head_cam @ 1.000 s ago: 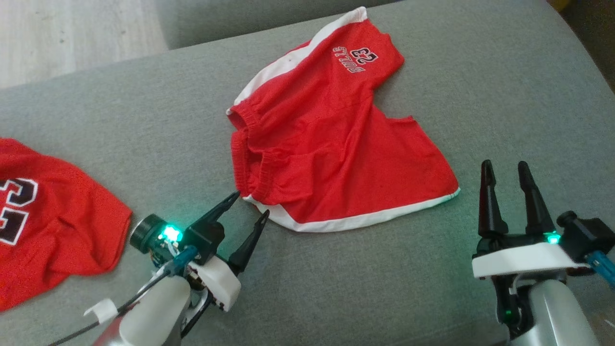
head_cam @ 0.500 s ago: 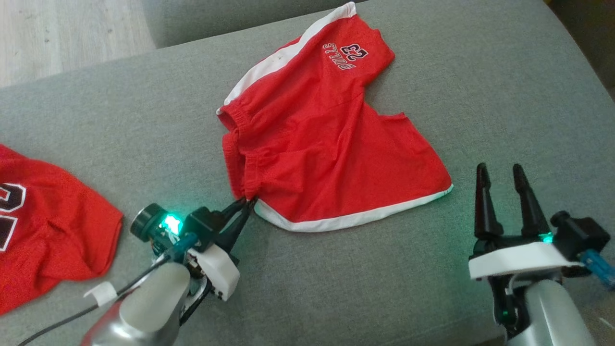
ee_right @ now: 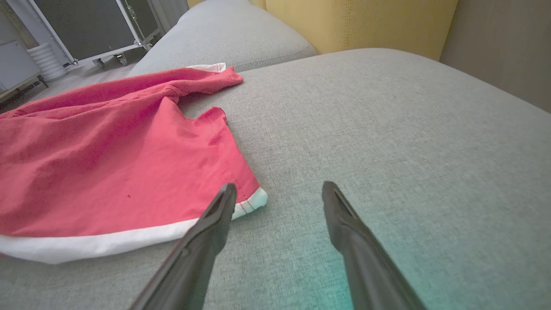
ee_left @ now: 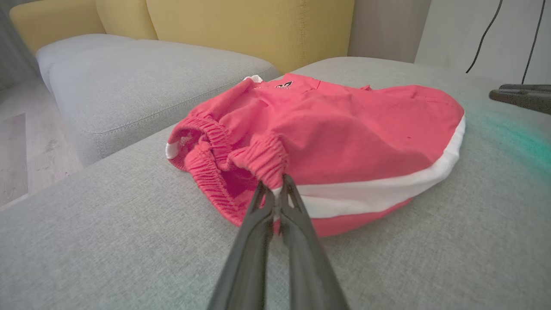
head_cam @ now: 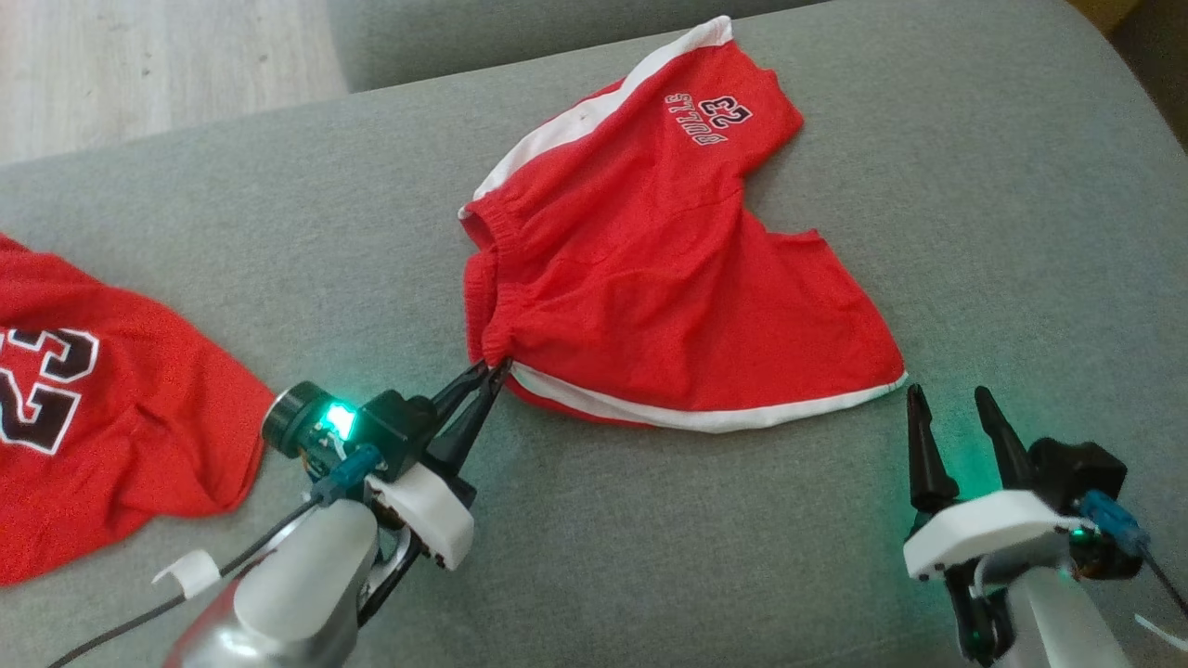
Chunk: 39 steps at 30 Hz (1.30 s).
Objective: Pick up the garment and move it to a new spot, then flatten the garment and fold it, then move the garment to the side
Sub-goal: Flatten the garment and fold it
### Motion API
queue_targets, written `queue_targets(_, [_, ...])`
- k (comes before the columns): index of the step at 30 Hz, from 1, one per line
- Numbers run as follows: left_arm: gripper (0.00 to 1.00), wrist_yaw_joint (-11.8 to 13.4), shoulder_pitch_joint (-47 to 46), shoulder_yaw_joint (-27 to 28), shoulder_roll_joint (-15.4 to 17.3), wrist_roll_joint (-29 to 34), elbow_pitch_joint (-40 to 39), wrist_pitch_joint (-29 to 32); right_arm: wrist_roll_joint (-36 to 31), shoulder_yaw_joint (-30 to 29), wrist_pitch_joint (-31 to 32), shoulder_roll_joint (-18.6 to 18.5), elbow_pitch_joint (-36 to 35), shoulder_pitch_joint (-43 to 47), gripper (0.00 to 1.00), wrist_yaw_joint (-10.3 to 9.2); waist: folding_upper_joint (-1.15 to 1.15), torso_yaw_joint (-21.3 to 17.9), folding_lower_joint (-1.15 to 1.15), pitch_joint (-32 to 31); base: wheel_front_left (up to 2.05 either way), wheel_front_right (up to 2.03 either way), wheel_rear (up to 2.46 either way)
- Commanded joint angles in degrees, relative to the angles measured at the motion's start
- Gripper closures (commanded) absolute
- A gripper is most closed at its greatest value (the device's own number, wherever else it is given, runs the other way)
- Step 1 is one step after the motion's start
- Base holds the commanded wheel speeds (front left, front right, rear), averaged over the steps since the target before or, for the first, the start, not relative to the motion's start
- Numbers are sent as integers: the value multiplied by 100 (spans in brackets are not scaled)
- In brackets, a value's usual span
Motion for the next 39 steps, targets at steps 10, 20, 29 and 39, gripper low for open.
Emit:
queue_targets(10, [100, 69, -45, 258, 121, 26, -399, -70, 199, 114, 156, -19, 954, -863, 0, 20, 0, 180, 0, 12, 0, 0, 0])
queue_targets(20, [100, 52, -114, 225, 93, 22, -424, -71, 151, 303, 433, -19, 1918, -1318, 0, 20, 0, 362, 0, 1, 0, 0, 0])
queue_targets(29, [100, 97, -12, 313, 104, -52, -359, -71, 752, 635, 214, -19, 2000, -1470, 100, 20, 0, 421, 0, -220, 0, 0, 0])
queue_targets(39, [100, 160, 66, 884, 328, -412, -752, -71, 415, 666, 159, -27, 798, -1999, 100, 20, 0, 376, 0, -701, 0, 0, 0])
